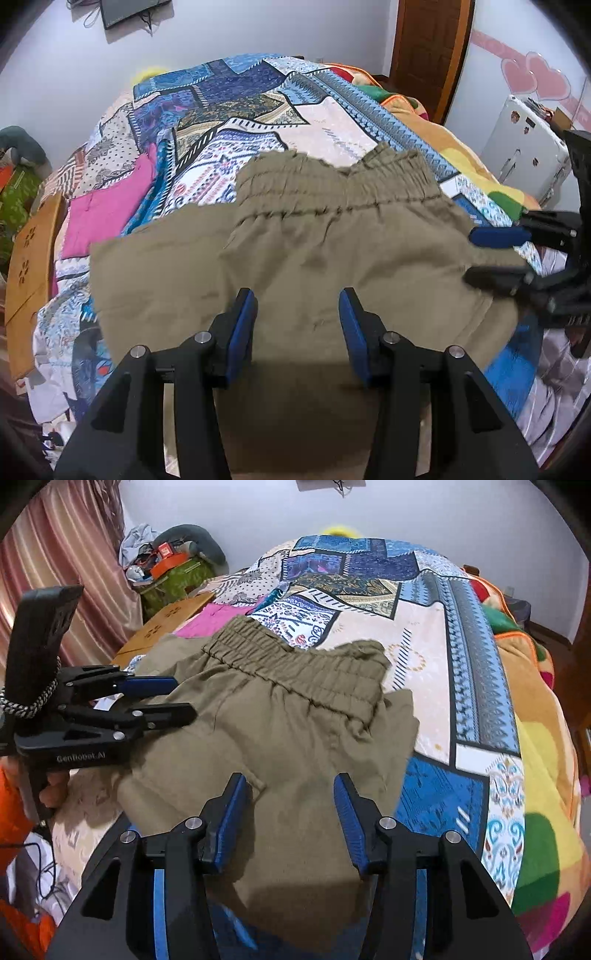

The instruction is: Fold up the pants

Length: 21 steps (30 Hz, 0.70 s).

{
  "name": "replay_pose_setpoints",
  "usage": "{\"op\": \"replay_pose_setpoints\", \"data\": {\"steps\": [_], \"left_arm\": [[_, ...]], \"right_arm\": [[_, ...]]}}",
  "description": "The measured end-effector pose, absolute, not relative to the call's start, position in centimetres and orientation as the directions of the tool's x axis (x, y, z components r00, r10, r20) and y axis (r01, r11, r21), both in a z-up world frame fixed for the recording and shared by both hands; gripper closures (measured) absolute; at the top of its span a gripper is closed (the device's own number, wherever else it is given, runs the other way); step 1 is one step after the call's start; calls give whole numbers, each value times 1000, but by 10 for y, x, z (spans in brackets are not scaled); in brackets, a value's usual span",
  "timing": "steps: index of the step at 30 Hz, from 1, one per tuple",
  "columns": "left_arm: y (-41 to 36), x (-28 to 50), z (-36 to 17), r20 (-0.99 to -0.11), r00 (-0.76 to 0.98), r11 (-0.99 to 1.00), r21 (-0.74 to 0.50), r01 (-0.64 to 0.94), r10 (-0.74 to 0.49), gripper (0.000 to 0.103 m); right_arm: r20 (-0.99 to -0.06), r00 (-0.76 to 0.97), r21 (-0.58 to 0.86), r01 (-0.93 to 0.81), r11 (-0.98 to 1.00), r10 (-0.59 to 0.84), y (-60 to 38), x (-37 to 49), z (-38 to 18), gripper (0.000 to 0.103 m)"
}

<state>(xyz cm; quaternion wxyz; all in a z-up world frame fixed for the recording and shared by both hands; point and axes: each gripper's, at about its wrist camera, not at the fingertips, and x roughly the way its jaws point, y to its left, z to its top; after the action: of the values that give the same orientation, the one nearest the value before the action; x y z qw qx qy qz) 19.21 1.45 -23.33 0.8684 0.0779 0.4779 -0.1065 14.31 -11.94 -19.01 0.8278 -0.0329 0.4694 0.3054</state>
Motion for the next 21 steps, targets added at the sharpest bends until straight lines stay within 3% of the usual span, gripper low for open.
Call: {"op": "replay_pose_setpoints", "data": {"steps": [5, 8, 9, 13, 16, 21], "left_arm": [[27, 171, -228, -842, 534, 968, 66, 242, -76, 54], [47, 159, -230, -840, 543, 978, 99, 183, -16, 34], [56, 155, -230, -841, 540, 983, 74, 166, -28, 32], [89, 145, -228, -849, 528, 996, 13, 89, -36, 28], [101, 140, -230, -850, 522, 994, 103, 30, 72, 29], [126, 145, -226, -854, 514, 997, 65, -42, 77, 29]], "right_arm": [[-806, 389, 215, -510, 833, 447, -131, 131, -187, 58], [-809, 401, 200, -498, 844, 429, -135, 126, -184, 57], [-811, 410, 189, -490, 851, 416, -137, 126, -182, 57], [-815, 424, 193, -444, 875, 394, -153, 125, -180, 54], [-819, 441, 192, -392, 900, 367, -168, 125, -180, 53], [-817, 453, 209, -344, 915, 357, -182, 127, -179, 53]]}}
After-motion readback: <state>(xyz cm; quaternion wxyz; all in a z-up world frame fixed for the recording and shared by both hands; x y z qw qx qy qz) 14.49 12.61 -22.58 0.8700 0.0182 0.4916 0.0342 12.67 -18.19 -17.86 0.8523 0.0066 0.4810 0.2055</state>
